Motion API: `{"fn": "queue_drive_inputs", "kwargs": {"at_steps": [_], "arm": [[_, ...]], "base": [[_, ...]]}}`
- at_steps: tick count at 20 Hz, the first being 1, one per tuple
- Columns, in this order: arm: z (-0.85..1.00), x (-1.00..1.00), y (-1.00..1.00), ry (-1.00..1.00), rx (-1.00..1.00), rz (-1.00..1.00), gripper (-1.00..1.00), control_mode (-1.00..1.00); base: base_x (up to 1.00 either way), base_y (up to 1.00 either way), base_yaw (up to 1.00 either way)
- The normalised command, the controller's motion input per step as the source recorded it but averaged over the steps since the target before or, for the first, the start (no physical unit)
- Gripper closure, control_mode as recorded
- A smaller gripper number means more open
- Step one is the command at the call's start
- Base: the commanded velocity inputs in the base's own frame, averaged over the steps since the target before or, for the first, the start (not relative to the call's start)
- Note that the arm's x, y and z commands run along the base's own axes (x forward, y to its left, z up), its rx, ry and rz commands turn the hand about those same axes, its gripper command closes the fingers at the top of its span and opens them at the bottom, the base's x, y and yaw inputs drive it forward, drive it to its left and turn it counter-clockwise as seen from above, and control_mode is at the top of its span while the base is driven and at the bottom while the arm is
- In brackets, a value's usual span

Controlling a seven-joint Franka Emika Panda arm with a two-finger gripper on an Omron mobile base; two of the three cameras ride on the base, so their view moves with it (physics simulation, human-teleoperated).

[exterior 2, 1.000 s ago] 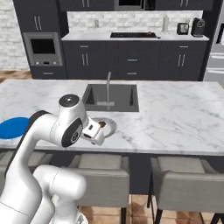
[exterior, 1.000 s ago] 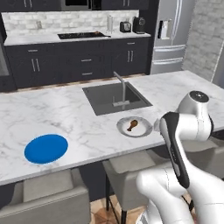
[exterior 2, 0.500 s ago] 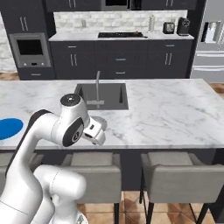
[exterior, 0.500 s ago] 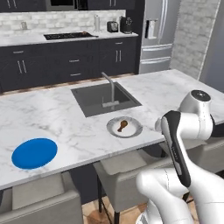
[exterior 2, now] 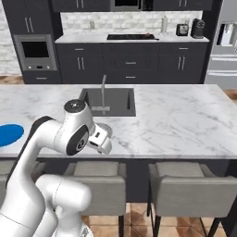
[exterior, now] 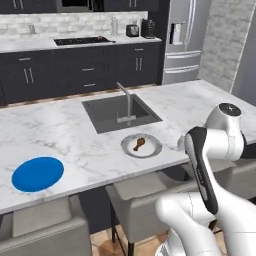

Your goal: Take the chicken drumsticks from the pan and place one on each plate on the dining counter.

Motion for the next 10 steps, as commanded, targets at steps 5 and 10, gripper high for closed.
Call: {"fn": "queue_drive_inputs", "kwargs": {"at_steps": [5, 10], "arm": [[0.00, 0.00, 0.00, 0.00, 0.00, 0.00, -1.00, 1.00], [0.00, 0.00, 0.00, 0.00, 0.00, 0.00, -1.00, 1.00]], "base": [[-0.16, -1.00, -0.09], [-0.23, -1.00, -0.11]]}}
